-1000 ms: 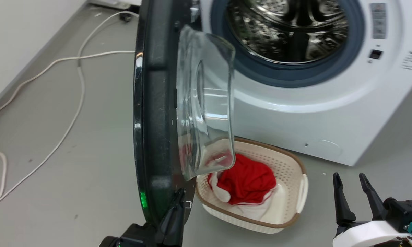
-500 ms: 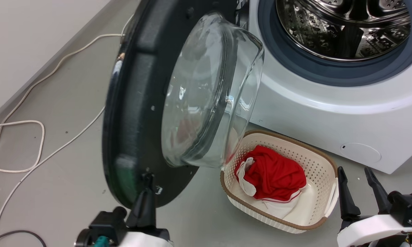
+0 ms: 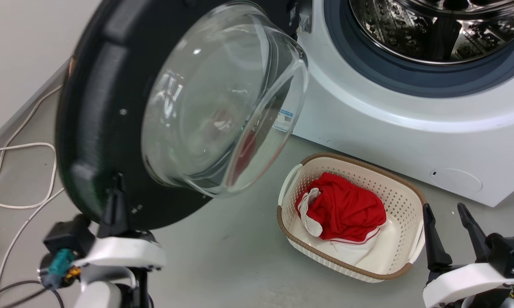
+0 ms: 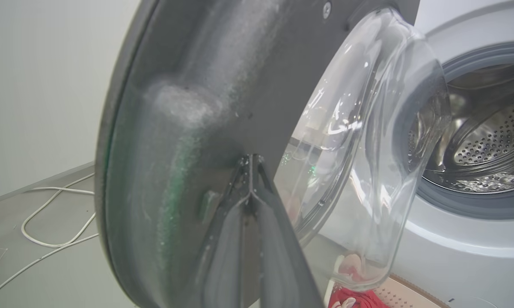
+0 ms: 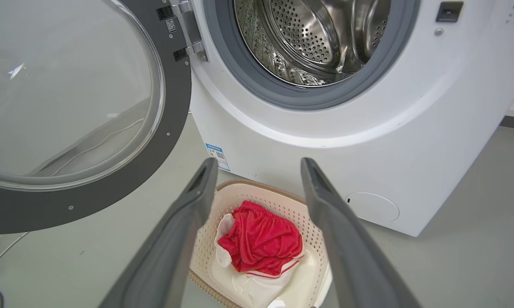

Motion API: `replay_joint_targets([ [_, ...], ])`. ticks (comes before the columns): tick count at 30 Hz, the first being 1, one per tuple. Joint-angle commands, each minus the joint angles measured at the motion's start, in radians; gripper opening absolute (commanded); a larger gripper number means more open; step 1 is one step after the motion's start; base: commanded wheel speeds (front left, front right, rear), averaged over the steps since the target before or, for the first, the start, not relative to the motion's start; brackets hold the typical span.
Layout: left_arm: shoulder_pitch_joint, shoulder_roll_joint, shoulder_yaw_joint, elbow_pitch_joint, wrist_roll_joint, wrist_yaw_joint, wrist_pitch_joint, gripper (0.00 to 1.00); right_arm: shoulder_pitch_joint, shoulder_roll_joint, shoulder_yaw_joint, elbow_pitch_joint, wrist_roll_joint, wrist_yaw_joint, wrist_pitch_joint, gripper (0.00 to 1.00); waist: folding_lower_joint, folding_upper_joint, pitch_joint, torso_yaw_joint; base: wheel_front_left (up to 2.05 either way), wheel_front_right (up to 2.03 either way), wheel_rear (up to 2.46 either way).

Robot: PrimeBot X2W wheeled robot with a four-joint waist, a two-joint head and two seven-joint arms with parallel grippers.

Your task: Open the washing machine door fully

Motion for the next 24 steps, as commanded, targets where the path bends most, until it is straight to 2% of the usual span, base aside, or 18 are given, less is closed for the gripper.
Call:
replay_joint_targets([
  [1,-0.028,0.011,0.027,0.014,-0.004,-0.001,-0.006,0.0,-0.016,0.002,-0.002,-0.009,-0.008,-0.001,0.002,1.0,-0.0001,0.0,0.009,-0.004,0.0,0.0,0.0],
  [6,-0.099,0.03,0.112,0.069,-0.014,-0.029,-0.008,0.0,-0.019,0.002,-0.007,-0.017,-0.012,-0.001,0.006,1.0,-0.0001,0.0,0.03,-0.012,0.0,0.0,0.0],
  [13,-0.209,0.066,0.205,0.196,-0.028,-0.103,-0.008,0.0,-0.033,0.002,-0.01,-0.019,-0.015,-0.001,0.01,1.0,-0.0001,0.0,0.052,-0.017,0.0,0.0,0.0],
  [24,-0.403,0.16,0.231,0.518,-0.045,-0.201,-0.006,0.0,-0.051,0.002,0.006,-0.002,-0.003,-0.001,0.0,1.0,-0.0001,0.0,0.077,-0.039,0.0,0.0,0.0],
])
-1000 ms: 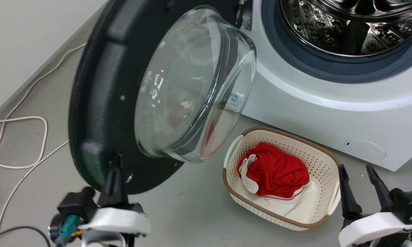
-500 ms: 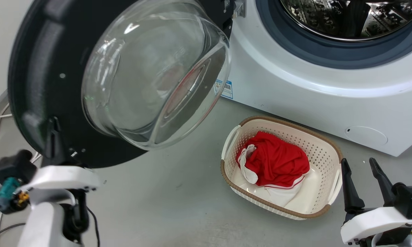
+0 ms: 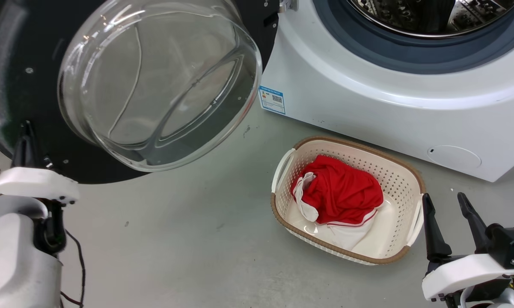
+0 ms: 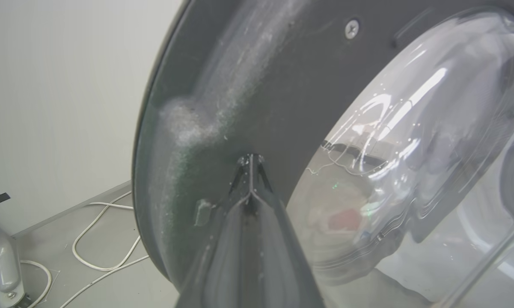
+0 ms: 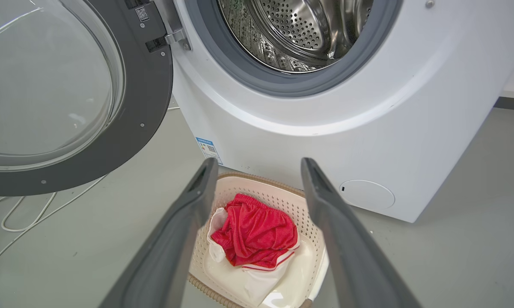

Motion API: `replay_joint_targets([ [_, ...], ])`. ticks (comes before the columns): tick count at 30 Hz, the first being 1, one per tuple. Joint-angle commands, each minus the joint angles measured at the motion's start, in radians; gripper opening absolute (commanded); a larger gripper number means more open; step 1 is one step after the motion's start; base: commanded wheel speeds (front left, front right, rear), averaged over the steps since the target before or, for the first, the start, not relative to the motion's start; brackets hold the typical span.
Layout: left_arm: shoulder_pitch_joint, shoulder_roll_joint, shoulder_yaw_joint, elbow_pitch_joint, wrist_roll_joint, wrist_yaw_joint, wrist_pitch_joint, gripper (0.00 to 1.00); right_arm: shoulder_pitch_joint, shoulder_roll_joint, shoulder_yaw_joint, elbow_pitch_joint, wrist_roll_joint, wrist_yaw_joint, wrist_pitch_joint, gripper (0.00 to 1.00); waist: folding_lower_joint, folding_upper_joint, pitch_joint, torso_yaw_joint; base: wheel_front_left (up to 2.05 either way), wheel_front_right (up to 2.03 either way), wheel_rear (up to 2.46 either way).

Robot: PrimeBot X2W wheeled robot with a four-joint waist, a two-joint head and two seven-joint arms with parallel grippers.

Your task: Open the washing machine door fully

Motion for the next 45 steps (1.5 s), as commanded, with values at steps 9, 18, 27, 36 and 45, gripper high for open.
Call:
replay_joint_targets([
  [9,-0.085,0.054,0.042,0.16,0.01,-0.04,-0.002,0.0,-0.029,0.002,0.013,0.023,0.006,0.0,-0.02,1.0,-0.0001,0.0,0.0,-0.024,0.0,0.0,0.0],
  [18,0.056,0.015,0.088,0.031,0.092,-0.016,-0.002,0.0,-0.03,0.002,0.018,0.051,0.026,0.0,-0.054,1.0,-0.0001,0.0,-0.036,-0.052,0.0,0.0,0.0],
  [27,0.324,-0.087,0.105,-0.243,0.185,0.015,-0.002,0.0,-0.024,0.002,0.037,0.1,0.054,0.0,-0.101,1.0,-0.0001,0.0,-0.112,-0.113,0.0,0.0,0.0],
  [36,0.496,-0.161,0.009,-0.389,0.248,-0.002,-0.002,0.0,-0.015,0.002,0.057,0.132,0.048,0.0,-0.129,1.0,-0.0001,0.0,-0.186,-0.235,0.0,0.0,0.0],
  [45,0.506,-0.196,-0.091,-0.421,0.298,-0.016,-0.002,0.0,0.0,0.002,0.058,0.121,0.035,0.0,-0.13,1.0,-0.0001,0.0,-0.227,-0.353,0.0,0.0,0.0],
])
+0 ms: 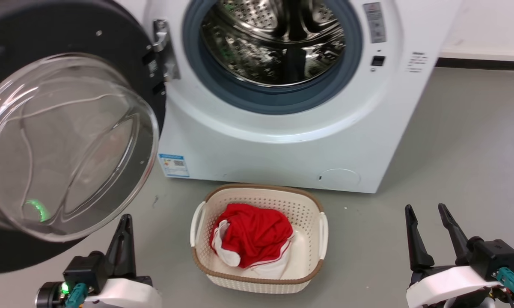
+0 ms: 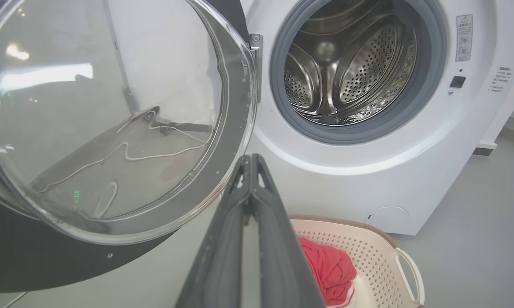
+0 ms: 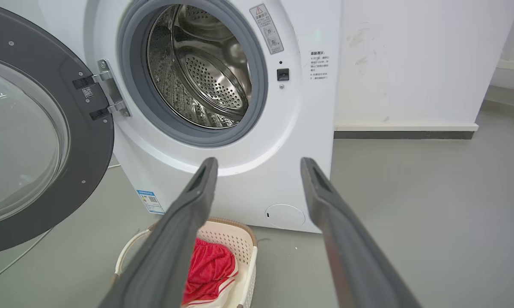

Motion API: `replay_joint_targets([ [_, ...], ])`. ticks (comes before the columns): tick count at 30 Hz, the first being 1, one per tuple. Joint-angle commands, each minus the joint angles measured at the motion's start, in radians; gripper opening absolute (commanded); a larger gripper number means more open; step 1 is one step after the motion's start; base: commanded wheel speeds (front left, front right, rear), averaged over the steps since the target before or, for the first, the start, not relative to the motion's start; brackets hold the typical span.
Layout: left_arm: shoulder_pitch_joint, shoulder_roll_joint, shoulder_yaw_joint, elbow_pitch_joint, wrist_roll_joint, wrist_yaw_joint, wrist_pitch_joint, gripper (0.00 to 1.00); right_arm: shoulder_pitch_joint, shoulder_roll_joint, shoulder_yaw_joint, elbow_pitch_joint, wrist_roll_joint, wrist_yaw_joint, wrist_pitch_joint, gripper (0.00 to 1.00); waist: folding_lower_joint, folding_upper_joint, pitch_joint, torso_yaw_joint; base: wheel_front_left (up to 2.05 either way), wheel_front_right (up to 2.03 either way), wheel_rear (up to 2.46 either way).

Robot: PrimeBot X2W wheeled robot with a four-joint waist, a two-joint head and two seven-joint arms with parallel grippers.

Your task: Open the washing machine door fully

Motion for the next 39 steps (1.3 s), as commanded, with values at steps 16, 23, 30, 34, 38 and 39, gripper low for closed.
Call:
replay_joint_targets([
  [16,-0.049,0.0,-0.035,-0.029,0.054,0.027,-0.002,1.0,0.027,0.002,-0.006,-0.045,-0.07,-0.001,0.032,1.0,0.0001,0.0,-0.028,-0.146,0.0,0.0,0.0],
  [23,-0.047,0.005,-0.037,-0.026,0.058,0.039,-0.002,1.0,0.031,0.002,0.004,-0.059,-0.079,-0.001,0.041,1.0,0.0001,0.0,-0.025,-0.152,0.0,0.0,0.0],
  [30,-0.048,0.005,-0.038,-0.018,0.05,0.045,-0.002,1.0,0.035,0.002,0.002,-0.061,-0.072,-0.001,0.042,1.0,0.0001,0.0,-0.025,-0.15,0.0,0.0,0.0],
  [34,-0.051,0.005,-0.038,-0.019,0.044,0.047,-0.002,1.0,0.035,0.002,0.0,-0.057,-0.07,-0.001,0.042,1.0,0.0001,0.0,-0.023,-0.148,0.0,0.0,0.0],
  [38,-0.052,0.006,-0.038,-0.02,0.041,0.048,-0.002,1.0,0.035,0.002,-0.001,-0.055,-0.069,-0.001,0.042,1.0,0.0001,0.0,-0.021,-0.146,0.0,0.0,0.0],
  [39,-0.051,0.006,-0.038,-0.021,0.042,0.049,-0.002,1.0,0.035,0.002,-0.001,-0.055,-0.068,-0.001,0.042,1.0,0.0001,0.0,-0.021,-0.145,0.0,0.0,0.0],
])
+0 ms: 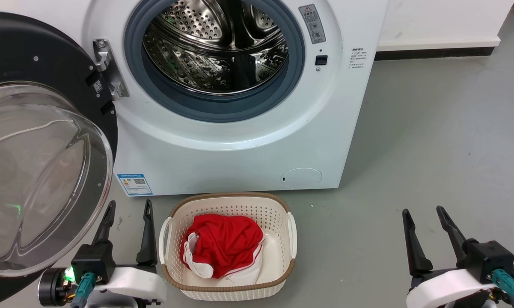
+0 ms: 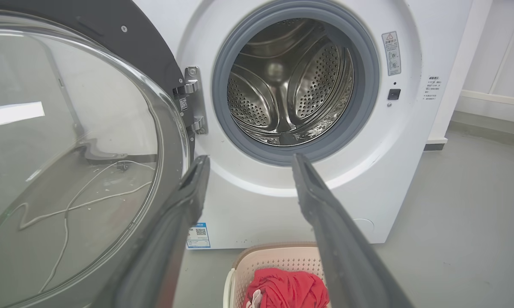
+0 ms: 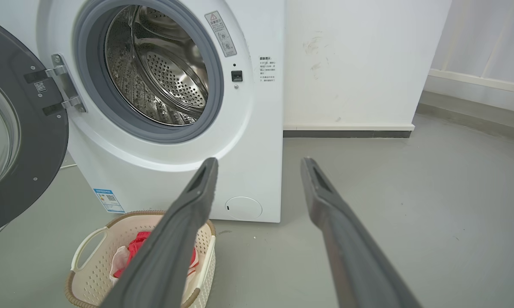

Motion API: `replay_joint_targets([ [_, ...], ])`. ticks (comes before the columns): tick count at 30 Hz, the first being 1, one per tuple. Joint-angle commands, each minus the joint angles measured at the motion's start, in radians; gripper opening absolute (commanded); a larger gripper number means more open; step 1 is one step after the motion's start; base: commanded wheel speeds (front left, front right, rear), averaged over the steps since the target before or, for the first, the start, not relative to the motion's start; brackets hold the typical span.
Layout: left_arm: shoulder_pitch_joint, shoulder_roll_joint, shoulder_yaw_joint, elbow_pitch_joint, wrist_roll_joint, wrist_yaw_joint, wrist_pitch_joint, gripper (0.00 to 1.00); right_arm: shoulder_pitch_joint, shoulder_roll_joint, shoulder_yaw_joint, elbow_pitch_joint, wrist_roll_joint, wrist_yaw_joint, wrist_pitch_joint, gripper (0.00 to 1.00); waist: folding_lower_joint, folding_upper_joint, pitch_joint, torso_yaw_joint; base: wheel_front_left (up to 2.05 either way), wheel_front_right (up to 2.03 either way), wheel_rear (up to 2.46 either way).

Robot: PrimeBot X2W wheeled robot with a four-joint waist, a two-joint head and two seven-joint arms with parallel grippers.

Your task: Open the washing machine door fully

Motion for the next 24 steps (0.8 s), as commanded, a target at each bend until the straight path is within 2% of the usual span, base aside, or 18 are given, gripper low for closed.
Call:
replay_joint_targets([
  [1,-0.009,0.003,0.001,-0.001,-0.002,0.005,-0.002,1.0,0.006,0.002,-0.001,-0.001,0.003,-0.001,-0.002,1.0,0.0,0.0,0.0,0.0,0.0,0.0,0.0],
  [6,-0.005,0.005,0.0,-0.004,-0.001,0.007,-0.002,1.0,0.008,0.002,-0.001,-0.003,0.008,-0.001,-0.003,1.0,0.0,0.0,0.001,0.001,0.0,0.0,0.0],
  [7,0.001,0.0,0.0,0.001,-0.003,0.003,0.0,0.0,0.001,0.0,0.0,0.004,0.004,0.0,0.0,0.0,0.0,0.0,0.001,0.002,0.0,0.0,0.0],
  [10,0.009,-0.005,-0.001,0.021,-0.006,0.002,0.003,0.0,0.008,0.0,0.001,0.021,0.007,0.0,0.0,0.0,0.0,0.0,0.001,0.002,0.0,0.0,0.0],
  [24,-0.012,-0.022,0.033,0.039,-0.277,-0.032,0.076,0.0,-0.023,-0.014,-0.001,0.048,0.309,0.0,0.035,0.0,0.0,0.0,0.001,0.004,0.0,0.0,0.0],
])
